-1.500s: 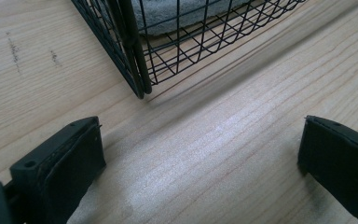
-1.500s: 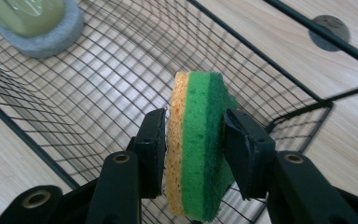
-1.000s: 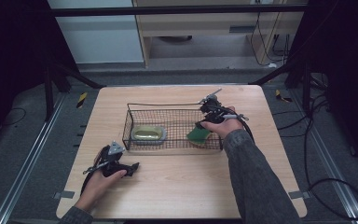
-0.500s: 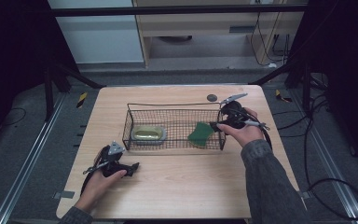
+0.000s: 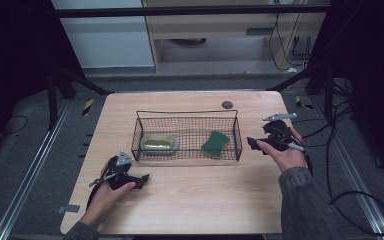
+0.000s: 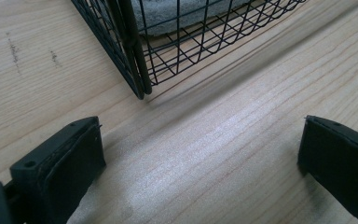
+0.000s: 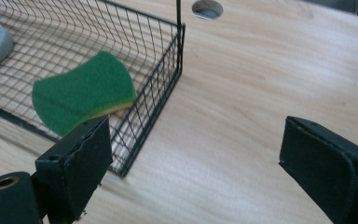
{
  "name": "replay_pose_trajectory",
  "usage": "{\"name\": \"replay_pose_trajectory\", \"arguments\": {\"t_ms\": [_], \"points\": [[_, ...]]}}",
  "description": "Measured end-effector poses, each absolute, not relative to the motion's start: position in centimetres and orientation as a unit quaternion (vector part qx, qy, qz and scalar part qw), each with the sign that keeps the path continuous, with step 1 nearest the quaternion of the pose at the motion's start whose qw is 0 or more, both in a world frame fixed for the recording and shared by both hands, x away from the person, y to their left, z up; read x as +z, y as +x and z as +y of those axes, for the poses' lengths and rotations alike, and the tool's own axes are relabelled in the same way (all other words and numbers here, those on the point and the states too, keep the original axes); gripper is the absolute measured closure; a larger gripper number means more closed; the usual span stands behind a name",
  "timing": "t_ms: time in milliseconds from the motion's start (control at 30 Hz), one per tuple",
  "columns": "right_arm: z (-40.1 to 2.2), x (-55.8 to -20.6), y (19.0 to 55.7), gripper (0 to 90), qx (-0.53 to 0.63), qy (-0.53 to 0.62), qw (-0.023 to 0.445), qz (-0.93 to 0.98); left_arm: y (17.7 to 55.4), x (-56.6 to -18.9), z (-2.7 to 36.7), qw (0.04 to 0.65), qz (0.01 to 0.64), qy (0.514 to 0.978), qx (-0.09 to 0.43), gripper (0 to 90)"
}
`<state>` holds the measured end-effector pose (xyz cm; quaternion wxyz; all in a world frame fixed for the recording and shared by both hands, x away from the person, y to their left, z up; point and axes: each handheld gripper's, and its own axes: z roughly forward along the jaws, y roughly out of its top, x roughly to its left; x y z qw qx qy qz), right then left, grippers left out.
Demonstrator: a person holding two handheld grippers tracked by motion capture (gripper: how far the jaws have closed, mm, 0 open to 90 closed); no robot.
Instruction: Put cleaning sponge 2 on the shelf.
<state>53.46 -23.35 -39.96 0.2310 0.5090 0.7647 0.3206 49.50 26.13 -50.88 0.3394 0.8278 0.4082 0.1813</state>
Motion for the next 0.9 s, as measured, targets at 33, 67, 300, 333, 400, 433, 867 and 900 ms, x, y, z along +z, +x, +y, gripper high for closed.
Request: {"name": "replay_pose_trajectory", "arguments": {"t_ms": [33,67,300,333,400,433,867,900], "points": [[-23.6,-40.3,53.2,9.5,0.321,0.512,0.23,0.763,49.5,-50.9,26.1,0.339,0.408,0.828,0.181,0.0],[-23.8,-40.6,52.9,9.6,0.321,0.515,0.229,0.761,49.5,-50.9,26.1,0.339,0.408,0.828,0.181,0.0],[-24.9,-43.0,51.5,10.9,0.32,0.537,0.216,0.75,49.5,-50.9,26.1,0.339,0.408,0.828,0.181,0.0],[-25.0,-43.4,51.4,10.8,0.317,0.536,0.216,0.752,49.5,-50.9,26.1,0.339,0.408,0.828,0.181,0.0],[-25.2,-44.1,51.3,10.8,0.315,0.54,0.211,0.752,49.5,-50.9,26.1,0.34,0.41,0.827,0.18,0.0],[-25.3,-44.5,51.3,10.8,0.313,0.543,0.209,0.751,49.5,-50.9,26.1,0.34,0.41,0.827,0.18,0.0],[-25.6,-48.4,52.4,8.5,0.283,0.58,0.197,0.738,49.5,-50.9,26.1,0.34,0.41,0.827,0.18,0.0],[-25.6,-48.5,52.5,8.4,0.281,0.582,0.197,0.737,49.5,-50.9,26.1,0.34,0.41,0.827,0.18,0.0]]}}
